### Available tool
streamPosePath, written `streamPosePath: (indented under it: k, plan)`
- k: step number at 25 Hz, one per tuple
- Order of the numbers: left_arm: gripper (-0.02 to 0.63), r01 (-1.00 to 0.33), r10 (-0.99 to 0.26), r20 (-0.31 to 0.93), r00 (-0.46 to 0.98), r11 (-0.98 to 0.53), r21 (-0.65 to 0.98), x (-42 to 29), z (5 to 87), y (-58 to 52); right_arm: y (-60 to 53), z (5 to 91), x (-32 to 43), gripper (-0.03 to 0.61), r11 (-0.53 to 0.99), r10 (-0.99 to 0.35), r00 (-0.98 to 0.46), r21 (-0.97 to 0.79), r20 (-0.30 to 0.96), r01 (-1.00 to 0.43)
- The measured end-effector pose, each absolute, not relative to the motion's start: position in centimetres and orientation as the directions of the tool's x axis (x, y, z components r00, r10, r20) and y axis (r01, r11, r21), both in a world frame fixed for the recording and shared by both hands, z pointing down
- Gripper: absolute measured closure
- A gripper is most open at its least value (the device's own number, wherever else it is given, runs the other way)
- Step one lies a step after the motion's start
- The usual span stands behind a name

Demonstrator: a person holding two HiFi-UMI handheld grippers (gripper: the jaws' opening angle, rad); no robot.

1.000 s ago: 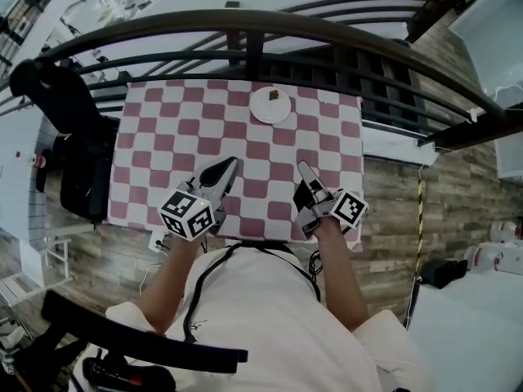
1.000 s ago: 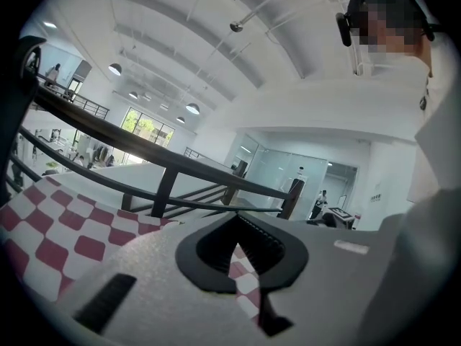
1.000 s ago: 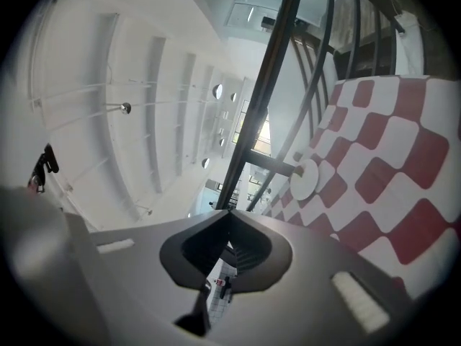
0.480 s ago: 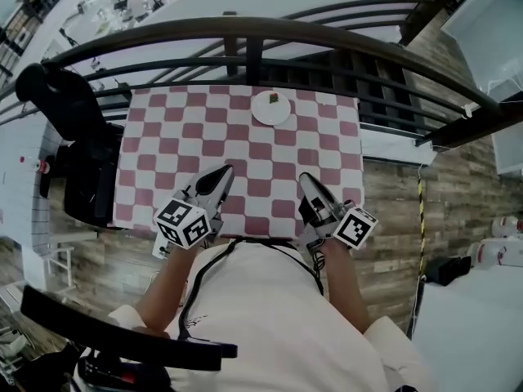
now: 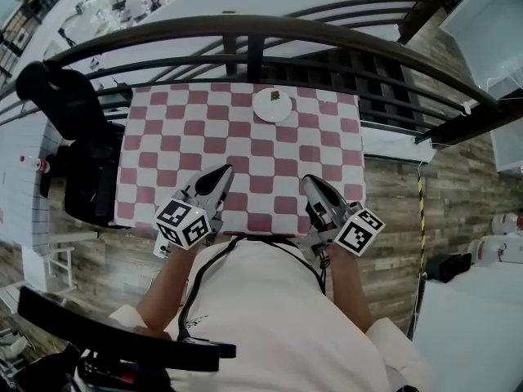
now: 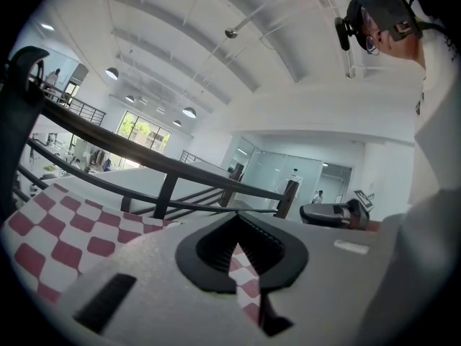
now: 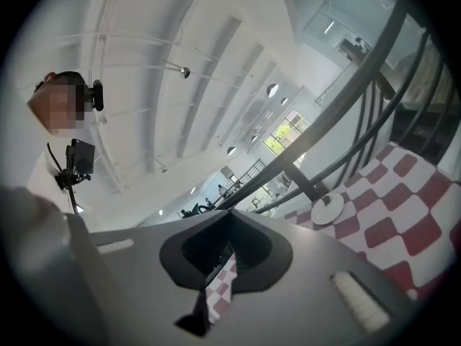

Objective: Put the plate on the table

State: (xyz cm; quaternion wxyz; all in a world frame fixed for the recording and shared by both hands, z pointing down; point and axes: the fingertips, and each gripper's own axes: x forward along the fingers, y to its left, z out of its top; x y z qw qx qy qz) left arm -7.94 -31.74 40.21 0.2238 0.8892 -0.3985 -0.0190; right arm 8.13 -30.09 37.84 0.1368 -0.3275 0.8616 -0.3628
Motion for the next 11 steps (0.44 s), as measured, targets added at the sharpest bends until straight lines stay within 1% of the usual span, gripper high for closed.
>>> streamPosePath:
  k: [4,11]
  plan:
    - [0.607,-0.697,-0.715,0.140,0.684,-0.587,0.412,-8.0,40.1,-31.5,-29.8,37.7,7.7,0.572,0.533,-0.664,-0.748,-0.698,0.006,-0.478]
    - [0.607,-0.696,-0.716,0.131,0.686,-0.593,0.404,-10.0,40.4,-30.0,-27.9,37.9,5.9,0.572,0.538,-0.669,-0.743,-0.681,0.013,-0.497]
